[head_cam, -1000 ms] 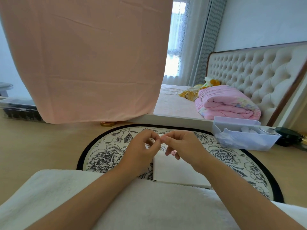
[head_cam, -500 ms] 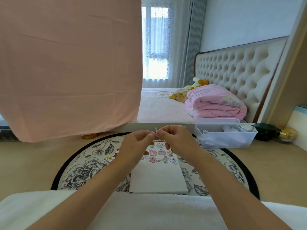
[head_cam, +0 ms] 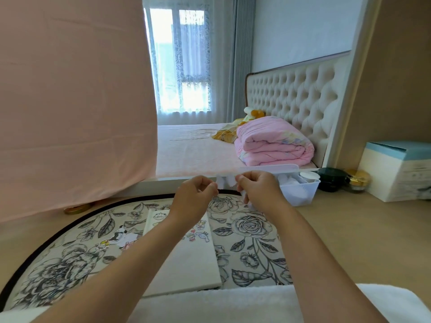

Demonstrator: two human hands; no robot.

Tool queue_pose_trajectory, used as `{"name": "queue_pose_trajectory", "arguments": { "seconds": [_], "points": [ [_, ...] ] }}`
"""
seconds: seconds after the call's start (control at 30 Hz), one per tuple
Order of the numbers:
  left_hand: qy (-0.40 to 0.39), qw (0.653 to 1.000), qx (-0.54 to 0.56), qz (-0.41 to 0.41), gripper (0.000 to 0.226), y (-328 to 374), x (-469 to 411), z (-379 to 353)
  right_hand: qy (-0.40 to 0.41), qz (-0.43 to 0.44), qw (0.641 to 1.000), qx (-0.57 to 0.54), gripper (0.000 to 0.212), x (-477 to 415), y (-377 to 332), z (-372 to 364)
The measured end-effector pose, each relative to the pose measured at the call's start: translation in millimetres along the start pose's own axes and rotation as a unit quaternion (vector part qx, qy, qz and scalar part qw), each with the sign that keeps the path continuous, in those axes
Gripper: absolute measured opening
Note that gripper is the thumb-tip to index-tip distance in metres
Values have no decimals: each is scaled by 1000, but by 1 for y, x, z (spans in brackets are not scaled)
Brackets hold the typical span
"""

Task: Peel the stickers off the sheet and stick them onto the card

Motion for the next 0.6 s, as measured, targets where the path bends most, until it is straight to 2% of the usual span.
{"name": "queue_pose_trajectory", "arguments": {
  "seconds": [0.13, 0.23, 0.3, 0.37, 0.43, 0.53, 0.6],
  "points": [
    [-10, 1000, -10, 7, 16, -3, -3, -14, 131, 30, 988, 80, 24, -17, 20, 24],
    [-20, 1000, -19, 15, 18, -7, 0, -19, 179, 32, 973, 143, 15, -22, 27, 33],
    [-28, 999, -28, 18, 18, -10, 2, -19, 178, 23, 970, 162, 4, -24, 29, 36],
    [-30, 999, -29, 16, 18, -10, 5, -18, 161, 14, 972, 172, 19, -25, 31, 36],
    [-32, 999, -24, 17, 17, -11, 7, -15, 149, 17, 970, 190, 23, -25, 28, 34],
    [-31, 999, -21, 29, 16, -13, 9, -8, 119, 55, 971, 198, 22, -17, 13, 24],
    [-28, 999, -7, 43, 17, -15, 10, -1, 62, 93, 977, 179, 18, -7, -2, 10]
  ]
}}
Point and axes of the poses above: each hand's wrist, its own x-axis away from the middle knuckle, its own z-axis out of the back of the hand, y = z × x, the point moved 3 cm from there along -x, towards the middle knuckle, and after that the axes turned 8 degrees about y, right-handed, at the moved point
